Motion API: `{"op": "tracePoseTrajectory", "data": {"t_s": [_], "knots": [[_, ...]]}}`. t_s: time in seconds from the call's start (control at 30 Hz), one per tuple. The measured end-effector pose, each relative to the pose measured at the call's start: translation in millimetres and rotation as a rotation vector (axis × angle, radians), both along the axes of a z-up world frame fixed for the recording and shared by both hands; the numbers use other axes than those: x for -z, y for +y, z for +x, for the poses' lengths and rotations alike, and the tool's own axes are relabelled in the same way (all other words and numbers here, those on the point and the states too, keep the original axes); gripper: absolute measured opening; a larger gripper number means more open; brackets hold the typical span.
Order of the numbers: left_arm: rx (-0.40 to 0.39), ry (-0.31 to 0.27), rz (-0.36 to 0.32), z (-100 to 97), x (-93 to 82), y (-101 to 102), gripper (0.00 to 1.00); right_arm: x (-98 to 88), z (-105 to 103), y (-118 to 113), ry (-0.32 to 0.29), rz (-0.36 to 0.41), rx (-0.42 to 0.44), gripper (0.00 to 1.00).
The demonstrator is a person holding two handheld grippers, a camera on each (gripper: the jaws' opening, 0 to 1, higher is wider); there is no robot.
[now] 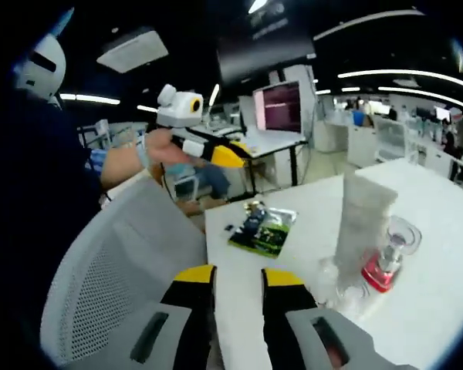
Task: Arrange the skincare products in the storage area until every visible bottle or jar stands upright without overlapping.
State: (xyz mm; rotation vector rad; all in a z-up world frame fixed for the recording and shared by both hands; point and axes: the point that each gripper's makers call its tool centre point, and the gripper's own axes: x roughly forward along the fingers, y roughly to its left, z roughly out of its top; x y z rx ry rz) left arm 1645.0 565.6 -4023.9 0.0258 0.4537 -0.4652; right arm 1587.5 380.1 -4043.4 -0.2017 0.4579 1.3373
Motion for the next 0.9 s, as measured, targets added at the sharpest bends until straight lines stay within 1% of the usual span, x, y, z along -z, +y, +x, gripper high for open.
{"op": "tracePoseTrajectory", "data": {"t_s": [0.07, 0.17, 0.27, 0.3, 0.37, 0.43, 0.53, 0.63, 0.73, 0.83, 0.9], "knots": [[-0.024, 0.003, -0.006, -1.5, 6.8, 16.1, 0.25, -9.1, 0.1, 11.9, -0.041, -0.012, -0.015, 0.26], [-0.067, 0.036, -0.048, -3.7, 22.0, 34.6, 0.26, -20.5, 1.4, 31.3, -0.061, -0.005, -0.01, 0.28], [-0.079, 0.051, -0.07, -7.6, 32.0, 46.0, 0.27, -31.5, 7.4, 60.4, -0.059, 0.045, 0.018, 0.33], [-0.081, 0.048, -0.077, -9.0, 33.2, 48.8, 0.26, -35.6, 11.6, 71.0, -0.059, 0.066, 0.043, 0.36], [-0.085, 0.043, -0.092, -11.7, 35.5, 54.2, 0.26, -43.7, 20.1, 92.2, -0.06, 0.108, 0.094, 0.38], [-0.079, 0.038, -0.113, -12.9, 37.5, 56.5, 0.24, -55.6, 26.8, 120.7, -0.045, 0.19, 0.156, 0.39], [-0.085, 0.046, -0.134, -13.3, 43.2, 60.1, 0.24, -54.1, 32.3, 143.7, 0.041, 0.256, 0.229, 0.44], [-0.097, 0.055, -0.146, -14.4, 49.6, 62.3, 0.26, -37.2, 38.3, 159.7, 0.066, 0.237, 0.271, 0.51], [-0.081, 0.061, -0.138, -15.5, 54.0, 62.2, 0.29, -10.3, 45.6, 163.3, 0.067, 0.169, 0.329, 0.5], [-0.061, 0.08, -0.122, -17.2, 60.0, 64.7, 0.28, 24.6, 40.3, 153.1, 0.038, 0.026, 0.319, 0.47], [-0.054, 0.096, -0.115, -17.8, 66.1, 67.2, 0.29, 38.6, 34.3, 149.8, 0.05, -0.023, 0.29, 0.48]]}}
